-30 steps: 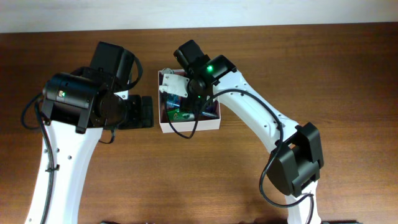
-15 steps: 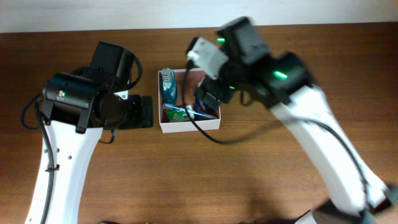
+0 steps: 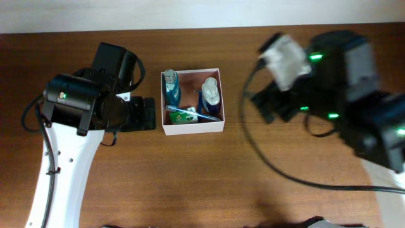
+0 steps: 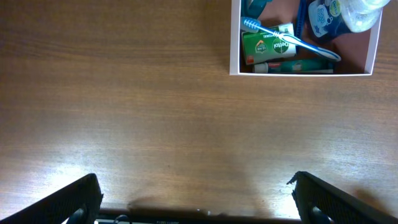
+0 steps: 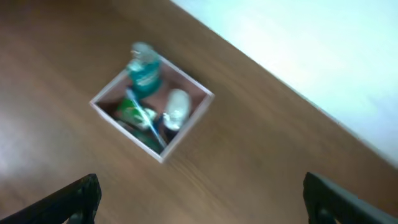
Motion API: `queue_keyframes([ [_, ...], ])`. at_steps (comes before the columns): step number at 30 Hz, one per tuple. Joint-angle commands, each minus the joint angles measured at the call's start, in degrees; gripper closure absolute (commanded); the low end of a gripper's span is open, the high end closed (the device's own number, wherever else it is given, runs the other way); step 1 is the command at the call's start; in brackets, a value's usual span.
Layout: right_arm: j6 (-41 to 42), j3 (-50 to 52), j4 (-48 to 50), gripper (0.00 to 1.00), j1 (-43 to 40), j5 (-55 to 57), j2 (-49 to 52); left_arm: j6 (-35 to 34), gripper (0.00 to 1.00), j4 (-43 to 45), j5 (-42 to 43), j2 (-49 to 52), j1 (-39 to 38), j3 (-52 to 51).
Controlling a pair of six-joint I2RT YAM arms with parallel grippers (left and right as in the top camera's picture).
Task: Pack container
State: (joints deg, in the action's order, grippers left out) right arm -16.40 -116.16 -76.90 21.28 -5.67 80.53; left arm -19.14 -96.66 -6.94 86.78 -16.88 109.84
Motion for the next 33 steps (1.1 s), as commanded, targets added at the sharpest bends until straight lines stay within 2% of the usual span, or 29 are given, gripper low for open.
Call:
queue_keyframes([
  [1,3.15,0.13,-2.10,0.01,-8.39,-6.78,-2.99,-0.57,0.00,-0.02,-0.42,-0.33,0.22,0.68],
  [5,3.17,1.70,-4.90,0.01,-14.23,-10.56,-3.48,-0.57,0.00,-0.04,-0.42,-0.33,0.22,0.68],
  [9,3.17,9.51,0.96,0.01,-16.22,-10.29,-9.01,-0.57,0.00,-0.04,-0.42,-0.33,0.22,0.68],
  [14,3.45,29.51,16.81,0.01,-16.22,-10.47,-22.75,-0.57,0.00,-0.02,-0.42,-0.33,0.22,0.68],
  [20,4.72,57.27,28.81,0.01,-16.24,-10.40,-43.95,-0.57,0.00,-0.04,-0.42,-0.33,0.22,0.68],
  [21,4.74,64.70,31.80,0.01,-16.76,-10.45,-49.96,-0.57,0.00,-0.04,-0.42,-0.33,0.22,0.68],
  [26,4.96,84.28,37.83,0.01,-18.86,-10.45,-65.16,-0.57,0.00,-0.04,-0.42,-0.33,0.22,0.68],
  [33,11.21,104.63,44.63,0.01,-21.03,-10.43,-77.55,-0.57,0.00,-0.04,-0.42,-0.33,0.22,0.68],
])
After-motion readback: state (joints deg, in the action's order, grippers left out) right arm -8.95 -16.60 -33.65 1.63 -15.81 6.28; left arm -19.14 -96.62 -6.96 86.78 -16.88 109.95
